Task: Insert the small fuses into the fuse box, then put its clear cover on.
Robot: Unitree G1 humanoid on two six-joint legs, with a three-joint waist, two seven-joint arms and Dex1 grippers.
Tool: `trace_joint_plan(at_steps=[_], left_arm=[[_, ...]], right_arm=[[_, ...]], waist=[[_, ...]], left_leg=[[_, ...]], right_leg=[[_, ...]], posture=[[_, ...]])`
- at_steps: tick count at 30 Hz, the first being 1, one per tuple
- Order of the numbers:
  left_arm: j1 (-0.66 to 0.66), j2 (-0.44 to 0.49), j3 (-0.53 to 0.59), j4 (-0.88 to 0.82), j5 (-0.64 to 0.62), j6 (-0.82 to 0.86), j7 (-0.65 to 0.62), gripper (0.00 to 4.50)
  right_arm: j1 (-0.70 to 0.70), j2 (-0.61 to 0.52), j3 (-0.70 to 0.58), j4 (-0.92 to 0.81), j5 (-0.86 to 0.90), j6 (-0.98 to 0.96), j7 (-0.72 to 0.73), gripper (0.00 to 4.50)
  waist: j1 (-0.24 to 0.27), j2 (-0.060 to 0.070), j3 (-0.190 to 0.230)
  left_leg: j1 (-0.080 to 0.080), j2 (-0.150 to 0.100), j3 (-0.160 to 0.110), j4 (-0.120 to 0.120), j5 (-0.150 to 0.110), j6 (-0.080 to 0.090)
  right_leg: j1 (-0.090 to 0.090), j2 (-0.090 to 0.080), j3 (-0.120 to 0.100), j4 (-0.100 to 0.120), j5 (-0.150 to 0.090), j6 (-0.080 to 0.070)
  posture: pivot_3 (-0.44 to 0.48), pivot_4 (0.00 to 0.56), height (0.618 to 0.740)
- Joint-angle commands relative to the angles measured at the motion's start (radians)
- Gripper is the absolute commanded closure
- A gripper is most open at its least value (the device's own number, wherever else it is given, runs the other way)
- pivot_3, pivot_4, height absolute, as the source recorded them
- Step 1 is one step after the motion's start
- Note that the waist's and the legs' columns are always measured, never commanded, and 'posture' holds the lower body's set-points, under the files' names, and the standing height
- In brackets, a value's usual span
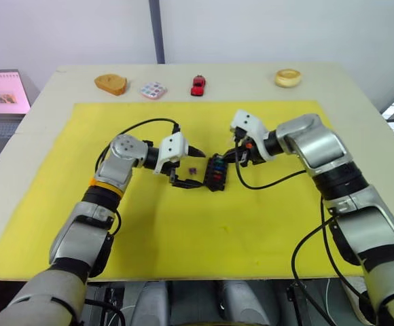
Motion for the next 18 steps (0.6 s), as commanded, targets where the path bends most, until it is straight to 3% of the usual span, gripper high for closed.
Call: trace_joint_plan(at_steps=[1,9,18], left_arm=[[0.002,-0.004,-0.004,-0.031,0.0,-0.012,0.009,0.06],[0.001,-0.012,-0.006,-0.032,0.0,-0.011,0.014,0.06],[0.001,-0.013,-0.005,-0.034,0.0,-0.009,0.015,0.06]], right_arm=[[0.004,-0.022,-0.023,-0.049,0.017,0.019,0.0,4.5],[0.012,-0.044,-0.02,-0.099,0.03,0.031,-0.008,4.5],[0.017,-0.015,0.013,-0.043,-0.008,-0.026,-0.055,4.5]], waist=[[0.0,0.0,0.0],[0.0,0.0,0.0],[0.0,0.0,0.0]], left_leg=[[0.0,0.0,0.0,0.0,0.0,0.0],[-0.001,0.0,0.0,0.0,0.0,0.0],[-0.001,0.0,0.0,0.0,0.0,0.0]], right_leg=[[0.0,0.0,0.0,0.0,0.0,0.0],[-0.002,0.0,0.0,0.0,0.0,0.0],[-0.002,0.0,0.0,0.0,0.0,0.0]], posture=[[0.0,0.15,0.74],[0.0,0.15,0.74],[0.0,0.15,0.74]])
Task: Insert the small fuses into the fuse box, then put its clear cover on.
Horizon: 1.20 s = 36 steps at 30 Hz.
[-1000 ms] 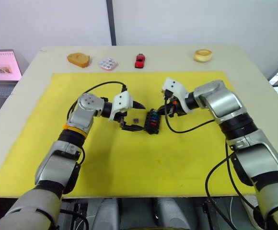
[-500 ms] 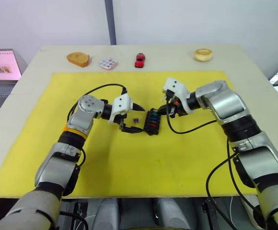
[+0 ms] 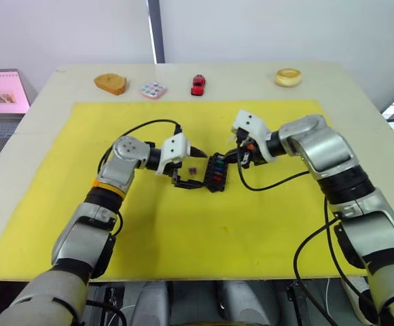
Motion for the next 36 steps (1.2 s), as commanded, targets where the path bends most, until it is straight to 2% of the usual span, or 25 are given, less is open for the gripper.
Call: trace_joint_plan(at_steps=[1,19,23,36], left_arm=[[-0.004,0.003,-0.004,-0.034,-0.001,-0.01,-0.001,0.06],[-0.001,0.007,-0.005,-0.04,0.002,-0.01,0.001,0.06],[-0.001,0.006,-0.004,-0.037,0.002,-0.011,0.002,0.0],[0.0,0.008,-0.003,-0.037,0.003,-0.013,0.004,0.0]], right_arm=[[-0.007,0.007,0.011,0.035,-0.03,-0.035,-0.027,4.5],[-0.005,0.001,0.051,0.046,-0.062,-0.078,0.014,4.5],[-0.015,0.002,0.038,0.041,-0.062,-0.07,0.012,3.05],[-0.047,-0.02,-0.002,-0.008,-0.041,-0.04,0.022,3.05]], waist=[[0.0,0.0,0.0],[0.0,0.0,0.0],[0.0,0.0,0.0],[0.0,0.0,0.0]], left_leg=[[0.0,0.0,0.0,0.0,0.0,0.0],[0.001,0.0,0.0,0.0,0.0,0.0],[0.001,0.0,0.0,0.0,0.0,0.0],[0.0,0.0,0.0,0.0,0.0,0.0]], right_leg=[[0.0,0.0,0.0,0.0,0.0,0.0],[0.001,0.0,0.0,0.0,0.0,0.0],[0.001,0.0,0.0,0.0,0.0,0.0],[0.0,0.0,0.0,0.0,0.0,0.0]], posture=[[0.0,0.15,0.74],[0.0,0.15,0.74],[0.0,0.15,0.74],[0.0,0.15,0.74]])
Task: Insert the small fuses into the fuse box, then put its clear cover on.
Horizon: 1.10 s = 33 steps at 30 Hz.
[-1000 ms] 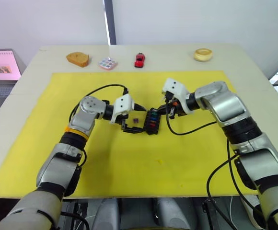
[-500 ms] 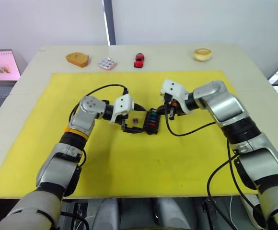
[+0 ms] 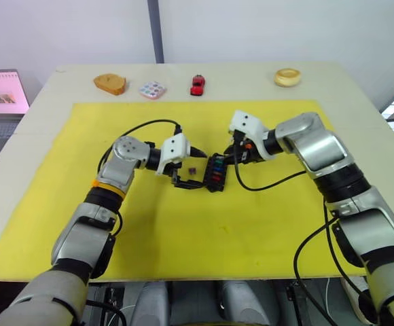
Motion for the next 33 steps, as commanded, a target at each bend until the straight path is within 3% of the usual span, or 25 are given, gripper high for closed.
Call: trace_joint_plan(at_steps=[1,19,22,23,33], left_arm=[[0.0,0.007,-0.002,-0.037,-0.001,-0.013,0.002,0.0],[-0.006,0.006,-0.001,-0.028,0.0,-0.018,0.006,0.0],[-0.007,0.007,0.0,-0.029,-0.001,-0.017,0.005,0.0],[-0.006,0.007,0.0,-0.03,-0.001,-0.017,0.005,0.0],[-0.004,0.009,0.002,-0.033,-0.003,-0.012,0.006,0.0]], right_arm=[[-0.027,-0.027,-0.026,-0.051,0.011,0.01,0.015,3.05],[-0.051,-0.035,-0.086,-0.103,0.076,0.031,0.004,3.05],[-0.045,-0.026,-0.089,-0.092,0.078,0.018,-0.007,3.92],[-0.041,-0.024,-0.089,-0.094,0.08,0.015,-0.007,4.46],[0.019,-0.017,-0.084,-0.123,0.109,-0.026,0.0,4.49]], waist=[[0.0,0.0,0.0],[0.0,0.0,0.0],[0.0,0.0,0.0],[0.0,0.0,0.0],[0.0,0.0,0.0]], left_leg=[[0.0,0.0,0.0,0.0,0.0,0.0],[-0.001,0.0,0.0,0.0,0.0,0.0],[-0.001,0.0,0.0,0.0,0.0,0.0],[-0.001,0.0,0.0,0.0,0.0,0.0],[-0.001,0.0,0.0,0.0,0.0,0.0]], right_leg=[[0.0,0.0,0.0,0.0,0.0,0.0],[-0.001,0.0,0.0,0.0,0.0,0.0],[-0.001,0.0,0.0,0.0,0.0,0.0],[-0.001,0.0,0.0,0.0,0.0,0.0],[-0.001,0.0,0.0,0.0,0.0,0.0]], posture=[[0.0,0.15,0.74],[0.0,0.15,0.74],[0.0,0.15,0.74],[0.0,0.15,0.74],[0.0,0.15,0.74]])
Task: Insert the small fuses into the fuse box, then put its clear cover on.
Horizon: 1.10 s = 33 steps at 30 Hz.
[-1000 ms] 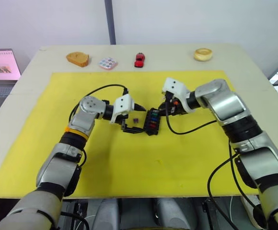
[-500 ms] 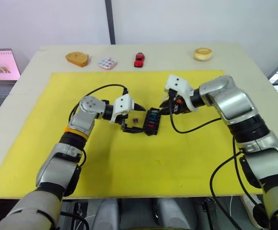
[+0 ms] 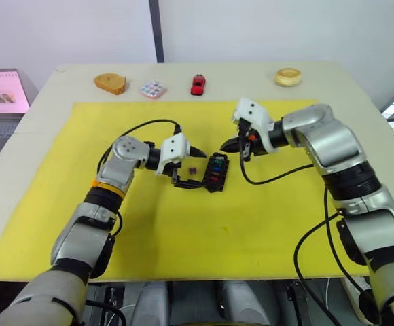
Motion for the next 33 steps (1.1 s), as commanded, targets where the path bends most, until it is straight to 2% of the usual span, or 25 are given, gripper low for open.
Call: trace_joint_plan(at_steps=[1,33], left_arm=[[-0.004,0.007,0.002,-0.032,-0.003,-0.01,0.003,0.0],[-0.003,0.01,0.001,-0.032,-0.002,-0.01,0.005,0.0]], right_arm=[[-0.003,0.002,-0.025,-0.038,0.017,-0.019,0.001,4.49],[0.027,0.016,0.021,0.072,-0.04,-0.111,-0.018,4.49]], waist=[[0.0,0.0,0.0],[0.0,0.0,0.0]], left_leg=[[0.0,0.0,0.0,0.0,0.0,0.0],[0.0,0.0,0.0,0.0,0.0,0.0]], right_leg=[[0.0,0.0,0.0,0.0,0.0,0.0],[0.0,0.0,0.0,0.0,0.0,0.0]], posture=[[0.0,0.15,0.74],[0.0,0.15,0.74]])
